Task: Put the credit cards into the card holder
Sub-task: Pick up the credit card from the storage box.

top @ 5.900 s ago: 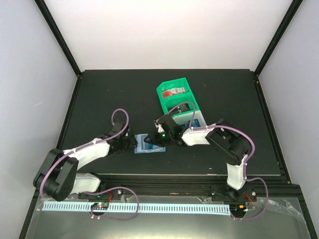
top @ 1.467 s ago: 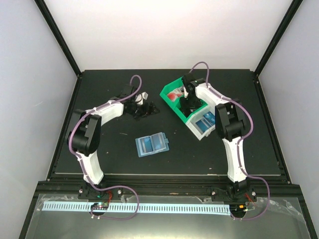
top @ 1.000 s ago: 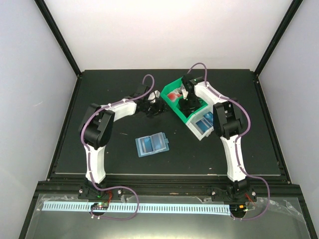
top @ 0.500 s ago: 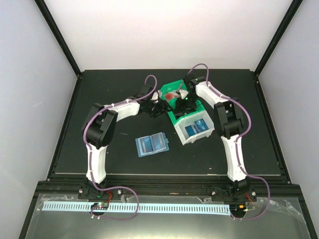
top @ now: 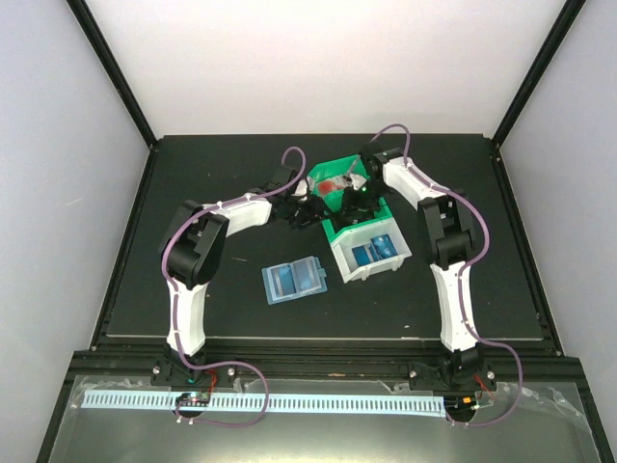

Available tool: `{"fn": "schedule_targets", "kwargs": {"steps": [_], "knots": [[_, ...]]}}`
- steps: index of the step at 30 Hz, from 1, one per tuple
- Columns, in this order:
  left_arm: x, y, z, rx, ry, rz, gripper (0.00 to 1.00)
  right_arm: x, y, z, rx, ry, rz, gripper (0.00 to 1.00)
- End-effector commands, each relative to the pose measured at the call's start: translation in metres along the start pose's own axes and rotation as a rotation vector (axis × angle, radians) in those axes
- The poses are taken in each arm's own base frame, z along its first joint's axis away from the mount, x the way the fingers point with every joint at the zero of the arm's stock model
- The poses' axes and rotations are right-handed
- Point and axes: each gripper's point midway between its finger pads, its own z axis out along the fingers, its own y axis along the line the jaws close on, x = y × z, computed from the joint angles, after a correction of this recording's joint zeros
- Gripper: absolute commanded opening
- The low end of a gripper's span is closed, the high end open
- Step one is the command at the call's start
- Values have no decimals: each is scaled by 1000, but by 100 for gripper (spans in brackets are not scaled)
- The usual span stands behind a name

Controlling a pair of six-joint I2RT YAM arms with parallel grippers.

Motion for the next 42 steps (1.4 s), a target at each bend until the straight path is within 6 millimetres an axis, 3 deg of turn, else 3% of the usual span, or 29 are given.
{"fn": "schedule_targets", "kwargs": {"steps": [1,9,23,27,31,42], "knots": [[7,1,4,0,16,20,49,0,38,-19,-149,-27,-4,33],[9,5,6,-9,23,14,46,4,46,-19,-207,-22,1,32],[11,4,7,-7,33,22,39,11,30,4,-136,10,-11,32],[11,3,6,-9,32,31,38,6,23,10,-42,2,-40,20],[10,2,3,-12,29,44,38,-8,23,-9,19,-87,-57,9],[7,-8,-6,1,12,78,42,-10,37,-60,83,-160,-81,2]]}}
